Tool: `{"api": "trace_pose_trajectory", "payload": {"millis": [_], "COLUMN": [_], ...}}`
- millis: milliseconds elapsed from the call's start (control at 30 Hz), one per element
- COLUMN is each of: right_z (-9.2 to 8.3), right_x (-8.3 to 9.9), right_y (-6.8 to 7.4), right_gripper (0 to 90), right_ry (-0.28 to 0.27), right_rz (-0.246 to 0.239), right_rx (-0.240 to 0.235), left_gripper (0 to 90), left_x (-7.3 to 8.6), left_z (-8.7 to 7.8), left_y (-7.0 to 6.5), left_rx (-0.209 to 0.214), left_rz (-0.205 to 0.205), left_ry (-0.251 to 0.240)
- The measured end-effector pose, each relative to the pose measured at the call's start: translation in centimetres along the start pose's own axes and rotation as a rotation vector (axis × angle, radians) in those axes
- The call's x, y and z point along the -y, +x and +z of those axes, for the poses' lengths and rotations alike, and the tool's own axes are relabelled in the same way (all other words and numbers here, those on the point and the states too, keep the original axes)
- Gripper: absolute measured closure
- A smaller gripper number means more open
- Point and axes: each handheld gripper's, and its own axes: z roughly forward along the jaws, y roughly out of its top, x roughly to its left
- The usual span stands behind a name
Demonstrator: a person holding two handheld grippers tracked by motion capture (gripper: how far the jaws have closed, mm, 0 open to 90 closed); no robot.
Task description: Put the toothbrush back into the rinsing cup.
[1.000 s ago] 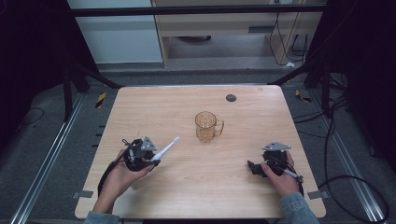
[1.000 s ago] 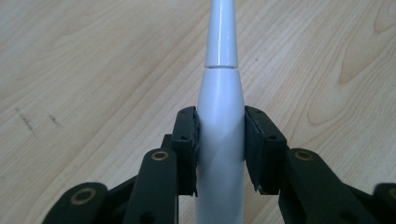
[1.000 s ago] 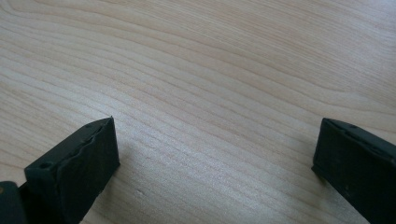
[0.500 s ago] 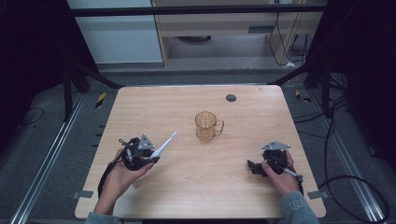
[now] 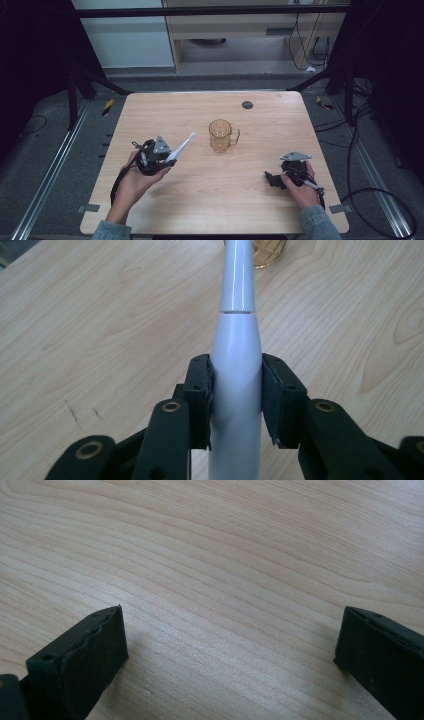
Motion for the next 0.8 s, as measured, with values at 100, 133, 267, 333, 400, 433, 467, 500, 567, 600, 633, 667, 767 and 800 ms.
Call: {"api": "trace_pose_trajectory", "payload": {"millis": [100,133,267,333,400,433,467,500,567,600,633,667,767,800], "right_z": [0.0,0.0,0.0,0.0,0.0,0.0,0.0,0.0,0.0,0.0,0.0,0.0,0.0,0.0], "right_x": [0.0,0.0,0.0,0.0,0.0,0.0,0.0,0.0,0.0,0.0,0.0,0.0,0.0,0.0], "right_y": [0.0,0.0,0.0,0.0,0.0,0.0,0.0,0.0,0.0,0.0,0.0,0.0,0.0,0.0], "right_gripper": [0.3,0.3,0.3,0.3,0.3,0.3,0.3,0.3,0.3,0.3,0.3,0.3,0.3,0.3], "right_ry": [0.000,0.000,-0.001,-0.002,-0.001,-0.001,-0.002,-0.002,-0.001,-0.001,-0.001,-0.001,-0.001,-0.001], "right_rz": [-0.003,-0.001,0.000,-0.002,0.000,0.001,0.000,0.000,0.001,0.000,0.000,0.000,0.001,-0.001], "right_rx": [0.000,0.000,0.002,0.006,0.003,0.004,0.004,0.004,0.003,0.003,0.003,0.003,0.004,0.004], "left_gripper": [66.8,66.8,66.8,66.8,66.8,66.8,66.8,66.8,66.8,66.8,66.8,66.8,66.8,66.8], "left_x": [-0.8,-1.1,-2.1,-2.6,-2.9,-3.0,-3.2,-3.4,-3.5,-3.7,-3.7,-3.9,-4.1,-4.2], "left_z": [-0.1,-0.1,-0.2,0.0,0.2,0.2,0.3,0.5,0.6,0.7,0.7,0.7,0.6,0.6], "left_y": [0.5,0.6,1.1,1.2,1.3,1.4,1.5,1.5,1.5,1.5,1.5,1.6,1.6,1.7], "left_rx": [-0.001,-0.007,-0.011,-0.010,-0.012,-0.008,-0.005,-0.002,0.000,-0.001,-0.001,0.000,-0.003,-0.003], "left_rz": [0.008,0.000,0.000,0.000,-0.003,-0.005,-0.007,-0.014,-0.011,-0.009,-0.009,-0.017,-0.024,-0.016], "left_ry": [0.002,-0.007,-0.020,-0.029,-0.033,-0.034,-0.038,-0.049,-0.054,-0.055,-0.055,-0.065,-0.077,-0.072]}}
